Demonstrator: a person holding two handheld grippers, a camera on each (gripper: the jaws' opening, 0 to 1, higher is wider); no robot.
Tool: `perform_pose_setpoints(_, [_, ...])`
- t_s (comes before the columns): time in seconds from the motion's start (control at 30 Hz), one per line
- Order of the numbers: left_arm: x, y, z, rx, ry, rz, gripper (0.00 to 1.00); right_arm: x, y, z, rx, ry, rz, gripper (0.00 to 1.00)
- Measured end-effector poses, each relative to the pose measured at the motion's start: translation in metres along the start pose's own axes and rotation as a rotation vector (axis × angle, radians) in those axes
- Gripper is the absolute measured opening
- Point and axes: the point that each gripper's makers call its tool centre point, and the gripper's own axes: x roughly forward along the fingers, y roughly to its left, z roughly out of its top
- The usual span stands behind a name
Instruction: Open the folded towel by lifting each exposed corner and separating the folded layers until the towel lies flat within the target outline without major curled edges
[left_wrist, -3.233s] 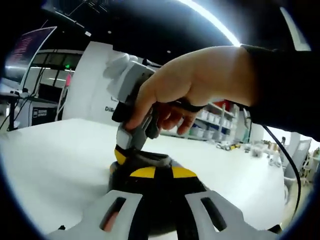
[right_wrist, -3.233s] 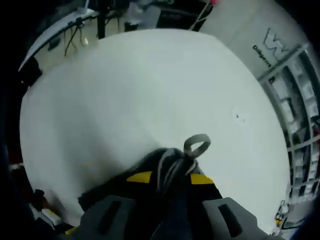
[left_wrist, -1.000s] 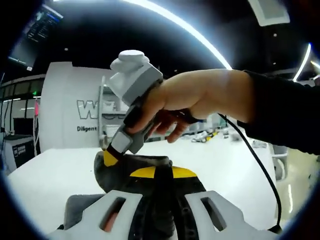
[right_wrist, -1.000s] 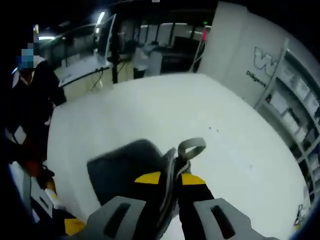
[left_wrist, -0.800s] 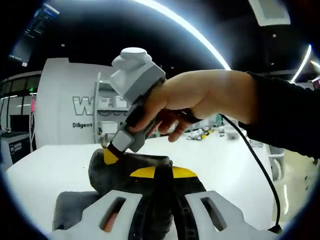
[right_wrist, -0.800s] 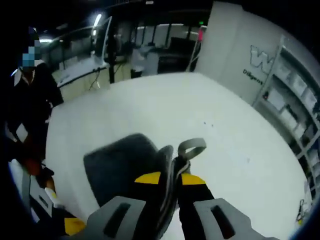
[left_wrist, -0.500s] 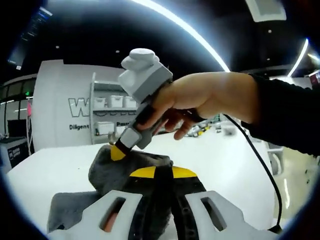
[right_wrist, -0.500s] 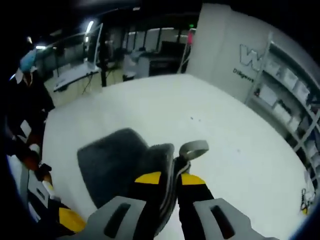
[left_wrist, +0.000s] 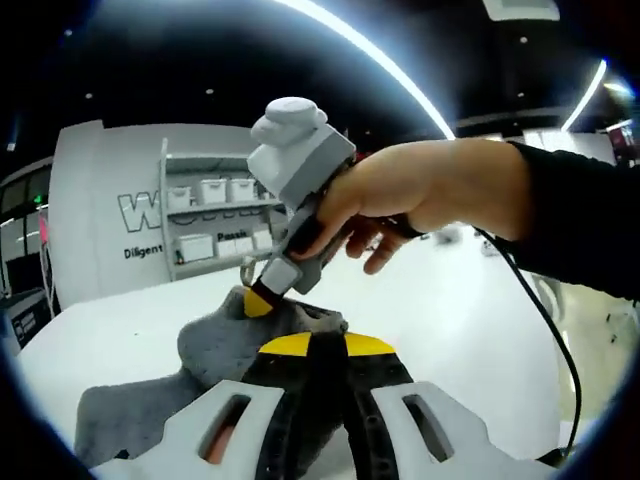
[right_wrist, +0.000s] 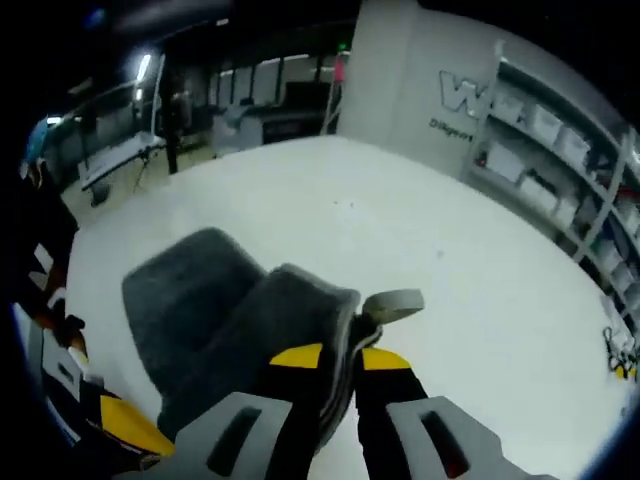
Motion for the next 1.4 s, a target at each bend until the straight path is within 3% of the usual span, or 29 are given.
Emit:
perform_pose_setpoints(0.23, [0.013,-0.015,-0.024,-0.024,0.073,-0.044,0.08,0.003,-0.015,-0.021,0.067,-0.018,0.015,0.06])
perform_pose_setpoints(0.5, [0.019,-0.025,-0.036,-0.025,0.107,-0.058,0.11,0.015,-0.019,-0.036,0.11,-0.024,0.03,0.06])
perform_pose_setpoints(0.97, [0.023,-0.047,-0.056,-0.16,0.205,-0.158,0.18,0.023,-0.022,-0.052,0.109,-0.01,0.02,0.08])
perform_pose_setpoints(1.17, [0.024,-0.054,-0.067,-0.185,0.26,-0.201,0.21,0.026,-0.03,-0.059,0.064,0.007,-0.021,0.18])
perform_pose_setpoints(1.23, [0.025,-0.057,-0.073,-0.192,0.285,-0.216,0.22,0.026,-0.038,-0.061,0.048,0.019,-0.061,0.28])
perform_pose_setpoints(1.4, [0.022,-0.059,-0.065,-0.22,0.268,-0.242,0.3,0.024,-0.06,-0.061,0.033,0.019,-0.155,0.53])
